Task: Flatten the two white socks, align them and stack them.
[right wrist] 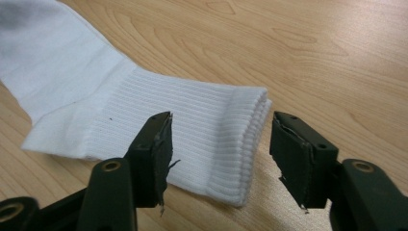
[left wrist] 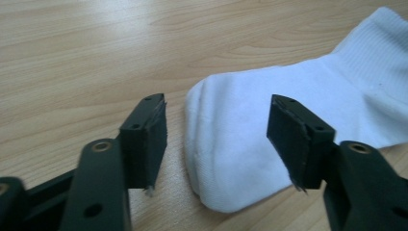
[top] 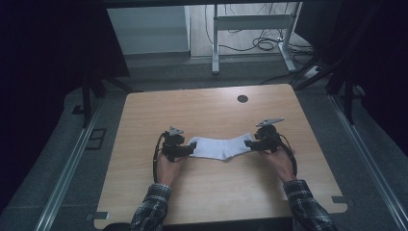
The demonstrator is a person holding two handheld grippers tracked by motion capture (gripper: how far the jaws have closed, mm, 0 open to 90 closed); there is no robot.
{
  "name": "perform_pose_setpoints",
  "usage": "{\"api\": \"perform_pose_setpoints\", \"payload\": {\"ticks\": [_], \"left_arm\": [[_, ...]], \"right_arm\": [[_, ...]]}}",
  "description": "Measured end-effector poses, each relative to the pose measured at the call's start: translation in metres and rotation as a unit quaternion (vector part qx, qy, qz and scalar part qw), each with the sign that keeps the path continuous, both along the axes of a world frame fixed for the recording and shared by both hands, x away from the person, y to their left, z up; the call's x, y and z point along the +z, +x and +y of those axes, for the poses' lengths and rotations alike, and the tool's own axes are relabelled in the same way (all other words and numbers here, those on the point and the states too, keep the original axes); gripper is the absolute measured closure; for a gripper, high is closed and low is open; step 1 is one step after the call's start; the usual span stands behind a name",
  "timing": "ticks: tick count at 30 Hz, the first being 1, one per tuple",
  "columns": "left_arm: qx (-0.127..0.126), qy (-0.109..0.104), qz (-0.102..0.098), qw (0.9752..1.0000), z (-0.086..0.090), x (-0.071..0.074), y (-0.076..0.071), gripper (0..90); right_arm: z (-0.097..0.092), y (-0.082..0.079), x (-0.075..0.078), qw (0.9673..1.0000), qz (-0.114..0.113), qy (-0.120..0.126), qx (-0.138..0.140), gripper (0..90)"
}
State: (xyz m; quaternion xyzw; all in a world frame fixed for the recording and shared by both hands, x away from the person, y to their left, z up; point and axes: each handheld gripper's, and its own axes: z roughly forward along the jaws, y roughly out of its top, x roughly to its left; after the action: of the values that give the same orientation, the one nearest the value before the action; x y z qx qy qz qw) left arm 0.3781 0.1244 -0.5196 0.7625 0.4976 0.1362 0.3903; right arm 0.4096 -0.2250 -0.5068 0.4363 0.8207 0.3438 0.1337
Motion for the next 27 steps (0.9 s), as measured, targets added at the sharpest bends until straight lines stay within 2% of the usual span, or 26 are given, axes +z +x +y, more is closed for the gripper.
{"api": "perform_pose_setpoints", "payload": {"ticks": [7,10,22,27], "left_arm": [[-0.017,-0.008,-0.002,0.9998,0.0,0.005,-0.005,29.4],[-0.03,-0.018,0.004,0.9994,0.001,0.007,-0.008,27.2],[-0.059,-0.023,0.002,0.998,-0.002,0.015,-0.021,20.5],[-0.066,-0.013,0.001,0.9977,-0.004,0.017,-0.026,16.3]], "right_arm": [[-0.001,-0.003,0.005,1.0,-0.001,0.001,0.003,34.1],[-0.001,-0.006,0.006,1.0,-0.002,0.0,0.007,32.7],[-0.003,-0.017,0.01,0.9999,-0.001,0.002,0.014,27.7],[-0.004,-0.023,0.013,0.9998,-0.001,0.008,0.019,25.1]]}}
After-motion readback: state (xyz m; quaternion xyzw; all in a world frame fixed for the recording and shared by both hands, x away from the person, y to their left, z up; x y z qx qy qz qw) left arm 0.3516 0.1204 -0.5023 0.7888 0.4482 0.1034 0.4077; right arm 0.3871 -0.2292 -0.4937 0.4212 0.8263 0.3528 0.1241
